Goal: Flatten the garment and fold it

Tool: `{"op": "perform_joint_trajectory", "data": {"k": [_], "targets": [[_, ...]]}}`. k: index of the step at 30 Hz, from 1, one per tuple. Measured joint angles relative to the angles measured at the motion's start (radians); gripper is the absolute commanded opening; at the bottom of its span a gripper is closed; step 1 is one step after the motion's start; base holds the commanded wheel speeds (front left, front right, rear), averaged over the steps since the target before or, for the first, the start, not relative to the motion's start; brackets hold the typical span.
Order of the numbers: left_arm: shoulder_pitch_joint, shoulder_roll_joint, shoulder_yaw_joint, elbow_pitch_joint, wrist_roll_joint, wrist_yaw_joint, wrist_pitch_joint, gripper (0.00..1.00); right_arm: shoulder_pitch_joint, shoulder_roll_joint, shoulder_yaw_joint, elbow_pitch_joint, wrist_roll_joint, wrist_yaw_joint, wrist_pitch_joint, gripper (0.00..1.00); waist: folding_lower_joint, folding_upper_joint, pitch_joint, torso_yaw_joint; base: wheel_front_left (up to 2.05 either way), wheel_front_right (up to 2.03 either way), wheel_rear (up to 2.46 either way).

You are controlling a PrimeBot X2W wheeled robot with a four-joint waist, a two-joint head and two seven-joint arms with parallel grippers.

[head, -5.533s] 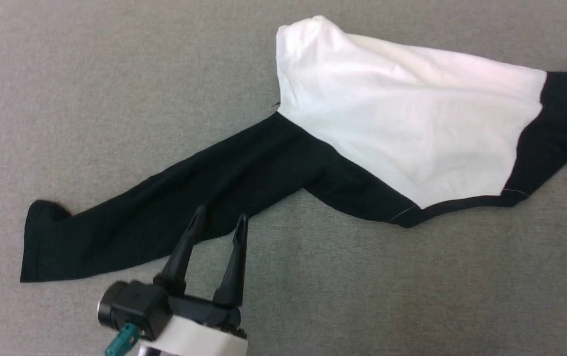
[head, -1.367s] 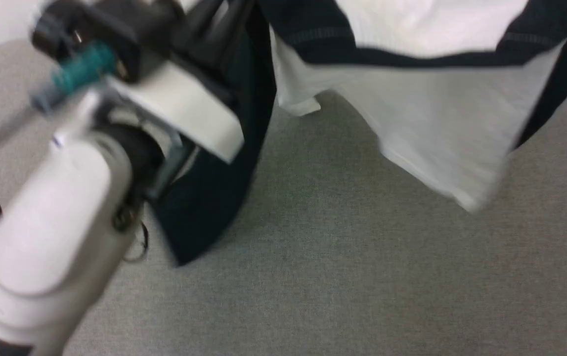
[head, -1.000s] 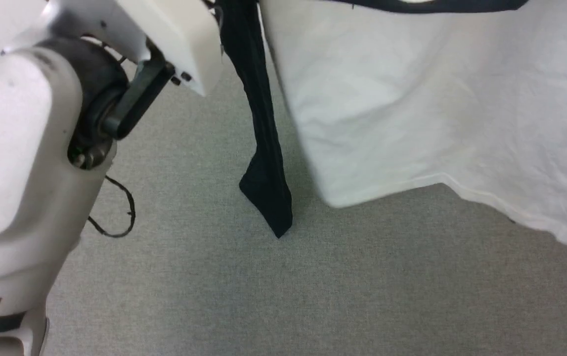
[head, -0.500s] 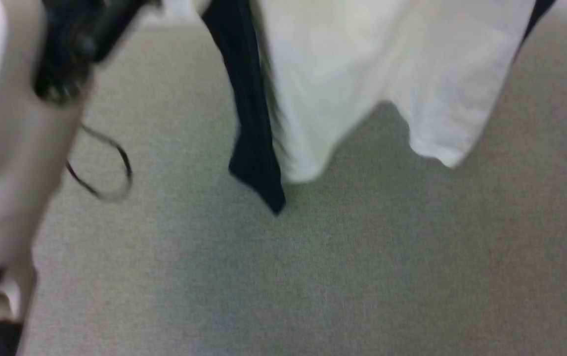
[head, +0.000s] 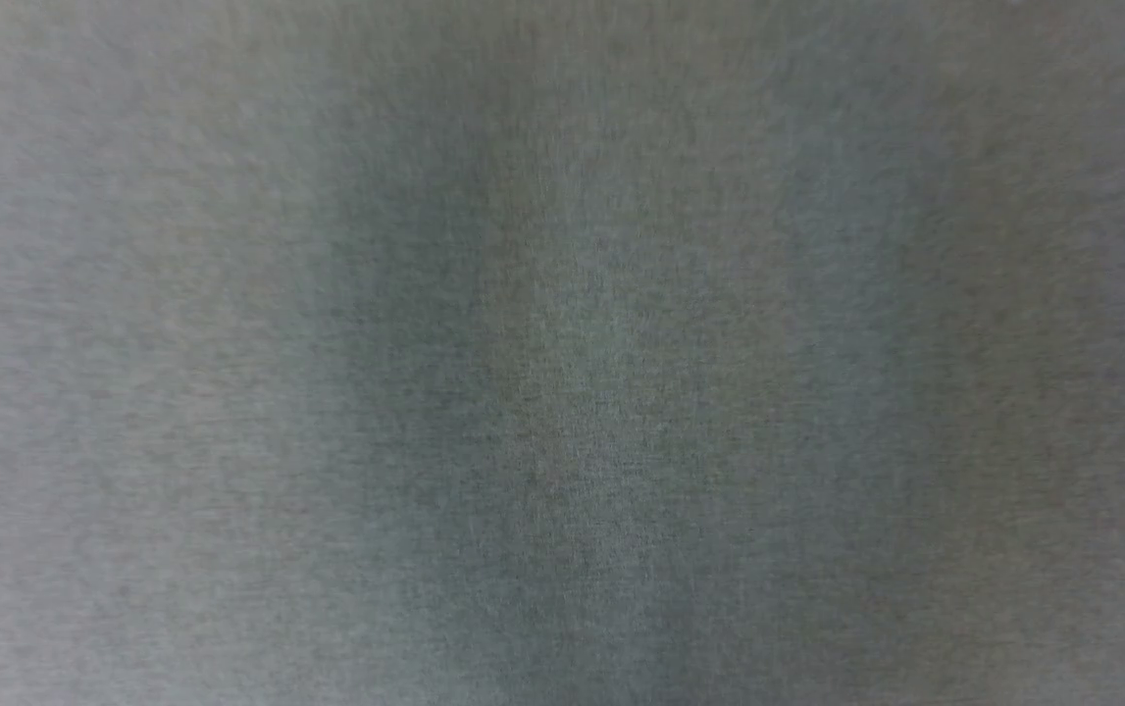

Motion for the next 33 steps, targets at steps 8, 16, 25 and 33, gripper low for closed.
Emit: {"op": "perform_joint_trajectory", "data": {"k": [8,16,25,33], "targets": [[-0.087,-0.041,0.016,0.142,0.049,0.031,-0.231,0.0,-0.124,-0.016,0.039,0.166,-0.086,0.0,-0.159,0.0,0.0,0.0,0.168,0.001,0.0,0.0,0.0],[-0.092,-0.041,0.004,0.225,0.057,0.0,-0.386,0.0,-0.131,-0.075,0.13,0.228,-0.047,0.0,-0.258,0.0,-0.0001,0.0,0.284,0.012,0.0,0.0,0.0],[0.07,0.0,-0.063,0.097,0.045,-0.076,-0.409,0.0,0.024,-0.216,0.214,0.094,0.128,0.0,-0.282,0.0,-0.0004,0.0,0.285,0.032,0.0,0.0,0.0],[0.423,0.093,-0.116,-0.21,0.012,-0.036,-0.336,0.0,0.376,-0.3,0.138,-0.157,0.27,0.0,-0.253,0.0,-0.0006,0.0,0.186,0.041,0.0,0.0,0.0]]}}
